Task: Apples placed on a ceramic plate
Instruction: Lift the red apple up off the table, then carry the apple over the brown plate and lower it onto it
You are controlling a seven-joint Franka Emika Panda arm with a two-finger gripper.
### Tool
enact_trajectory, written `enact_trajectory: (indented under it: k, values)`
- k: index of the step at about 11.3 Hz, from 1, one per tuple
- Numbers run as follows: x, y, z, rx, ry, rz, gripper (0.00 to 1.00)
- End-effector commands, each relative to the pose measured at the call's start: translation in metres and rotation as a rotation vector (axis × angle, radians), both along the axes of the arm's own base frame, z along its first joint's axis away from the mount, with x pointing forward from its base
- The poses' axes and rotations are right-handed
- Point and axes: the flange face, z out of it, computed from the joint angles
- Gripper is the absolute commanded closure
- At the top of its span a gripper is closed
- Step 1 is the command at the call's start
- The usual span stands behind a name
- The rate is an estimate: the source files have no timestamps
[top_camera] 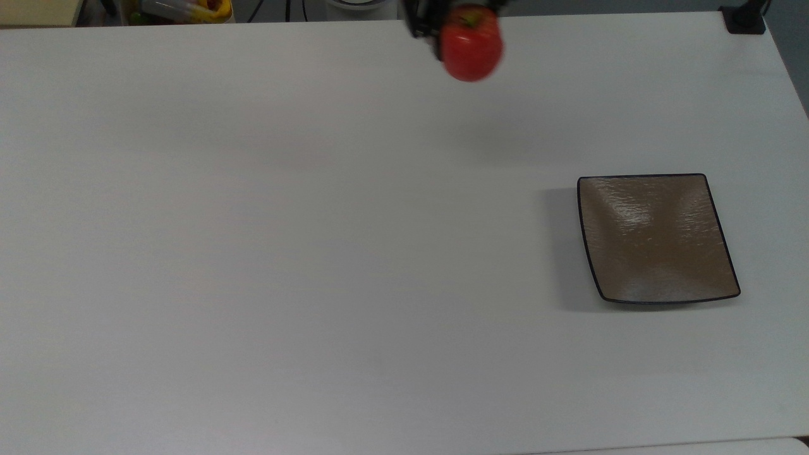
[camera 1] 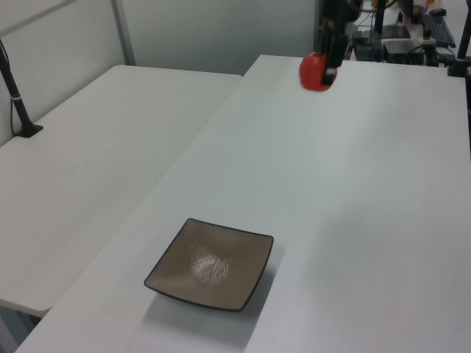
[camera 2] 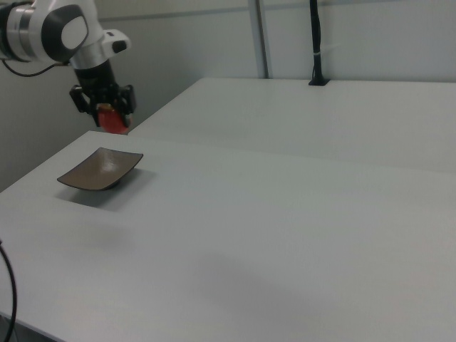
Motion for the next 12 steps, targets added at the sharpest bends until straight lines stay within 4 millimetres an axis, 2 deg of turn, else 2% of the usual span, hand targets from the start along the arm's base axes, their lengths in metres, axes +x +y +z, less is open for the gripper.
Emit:
enact_trajectory:
  k: [1,3,6,8,10,12]
  values:
    - [0.016,0.100,-0.040,0.031,-0.046,0.002,0.73]
    - [0.028,0.154,-0.081,0.046,-0.097,-0.011,0.73]
    - [0.041,0.206,-0.155,0.078,-0.154,-0.009,0.72]
    - [0.041,0.231,-0.193,0.100,-0.179,0.015,0.72]
    - [0.047,0.251,-0.217,0.120,-0.197,0.028,0.72]
    - [0.052,0.260,-0.235,0.123,-0.206,0.036,0.70]
